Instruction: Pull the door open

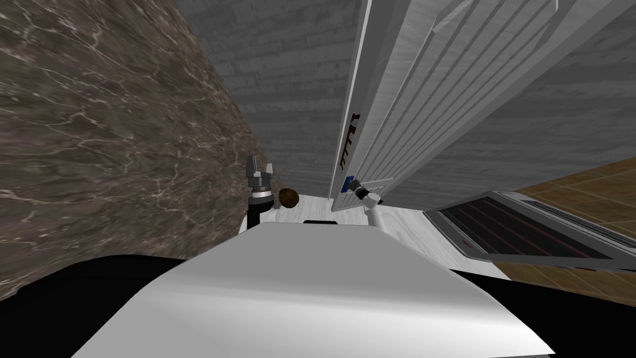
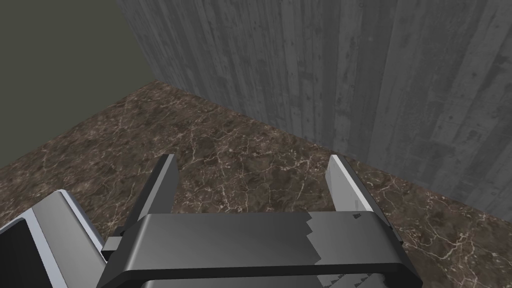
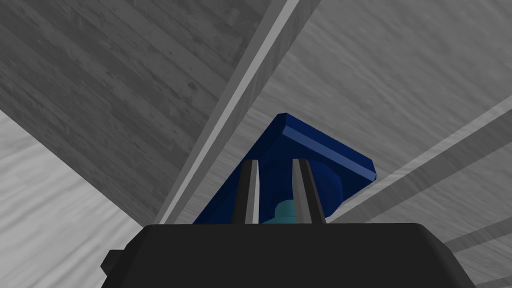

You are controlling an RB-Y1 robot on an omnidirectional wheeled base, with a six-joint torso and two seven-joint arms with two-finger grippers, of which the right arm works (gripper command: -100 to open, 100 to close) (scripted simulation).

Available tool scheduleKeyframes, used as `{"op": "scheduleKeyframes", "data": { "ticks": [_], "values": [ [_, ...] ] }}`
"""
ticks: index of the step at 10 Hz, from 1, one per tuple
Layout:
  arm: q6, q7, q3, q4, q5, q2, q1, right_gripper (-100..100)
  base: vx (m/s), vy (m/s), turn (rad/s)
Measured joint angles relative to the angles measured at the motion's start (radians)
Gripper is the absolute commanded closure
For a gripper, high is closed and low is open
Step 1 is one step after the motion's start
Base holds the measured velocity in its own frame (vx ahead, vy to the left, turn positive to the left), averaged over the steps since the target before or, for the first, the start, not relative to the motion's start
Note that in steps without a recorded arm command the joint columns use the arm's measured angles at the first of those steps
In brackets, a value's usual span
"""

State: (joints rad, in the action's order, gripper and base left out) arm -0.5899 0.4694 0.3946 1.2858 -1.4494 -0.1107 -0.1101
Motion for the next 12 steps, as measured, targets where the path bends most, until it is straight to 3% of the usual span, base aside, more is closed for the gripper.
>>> {"op": "scheduleKeyframes", "data": {
  "ticks": [2,4,6,7,9,12],
  "values": [
    [-0.002,-0.014,-0.003,0.018,0.010,0.000,0.010,100,0.000,0.002,-0.005],
    [-0.002,0.026,0.009,-0.027,-0.020,-0.003,-0.014,100,0.000,0.001,0.009],
    [-0.015,0.017,0.012,-0.022,-0.032,-0.007,-0.007,100,-0.033,-0.028,0.032],
    [-0.021,0.021,0.017,-0.045,-0.047,-0.011,-0.023,100,-0.017,-0.014,0.011],
    [-0.034,-0.007,0.017,-0.010,-0.052,-0.008,0.003,100,-0.042,-0.037,0.028],
    [-0.078,0.015,0.041,-0.045,-0.132,-0.006,0.000,100,-0.067,-0.058,0.047]
  ]
}}
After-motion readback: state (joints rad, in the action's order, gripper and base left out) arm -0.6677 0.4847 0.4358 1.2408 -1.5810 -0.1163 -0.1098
